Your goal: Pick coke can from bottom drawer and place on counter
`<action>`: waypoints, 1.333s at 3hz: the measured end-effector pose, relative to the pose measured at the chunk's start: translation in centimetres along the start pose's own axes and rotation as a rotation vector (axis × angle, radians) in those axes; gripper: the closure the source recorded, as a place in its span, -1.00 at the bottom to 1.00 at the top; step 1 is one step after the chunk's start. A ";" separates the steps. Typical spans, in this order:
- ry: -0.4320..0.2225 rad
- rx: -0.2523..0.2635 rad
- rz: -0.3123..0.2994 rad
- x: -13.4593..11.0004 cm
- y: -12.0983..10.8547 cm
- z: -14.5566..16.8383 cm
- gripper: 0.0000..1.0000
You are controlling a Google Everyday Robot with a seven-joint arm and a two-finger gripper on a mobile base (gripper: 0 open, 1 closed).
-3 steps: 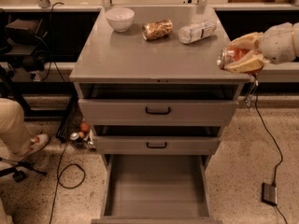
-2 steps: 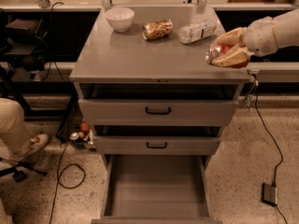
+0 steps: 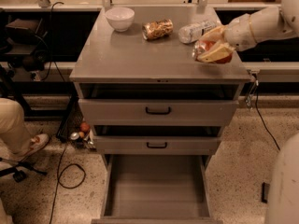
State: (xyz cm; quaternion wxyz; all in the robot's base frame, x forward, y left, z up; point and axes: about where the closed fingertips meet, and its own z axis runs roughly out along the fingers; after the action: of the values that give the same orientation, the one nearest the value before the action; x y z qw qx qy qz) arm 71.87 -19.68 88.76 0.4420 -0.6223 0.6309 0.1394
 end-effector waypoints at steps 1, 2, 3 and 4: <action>-0.029 -0.014 0.007 -0.4 -1.0 2.4 1.00; -0.049 -0.039 0.013 -0.6 -1.4 4.4 0.45; -0.071 -0.054 0.023 -0.5 -1.6 5.8 -0.17; -0.098 -0.047 0.030 -0.5 -1.9 6.1 -0.79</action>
Offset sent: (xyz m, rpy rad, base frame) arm 0.0413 0.0315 -0.0111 0.0482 0.0304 0.0458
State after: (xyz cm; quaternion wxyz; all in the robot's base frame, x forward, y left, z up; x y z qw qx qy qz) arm 75.85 -15.27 86.40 0.4552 -0.6154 0.6144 0.1912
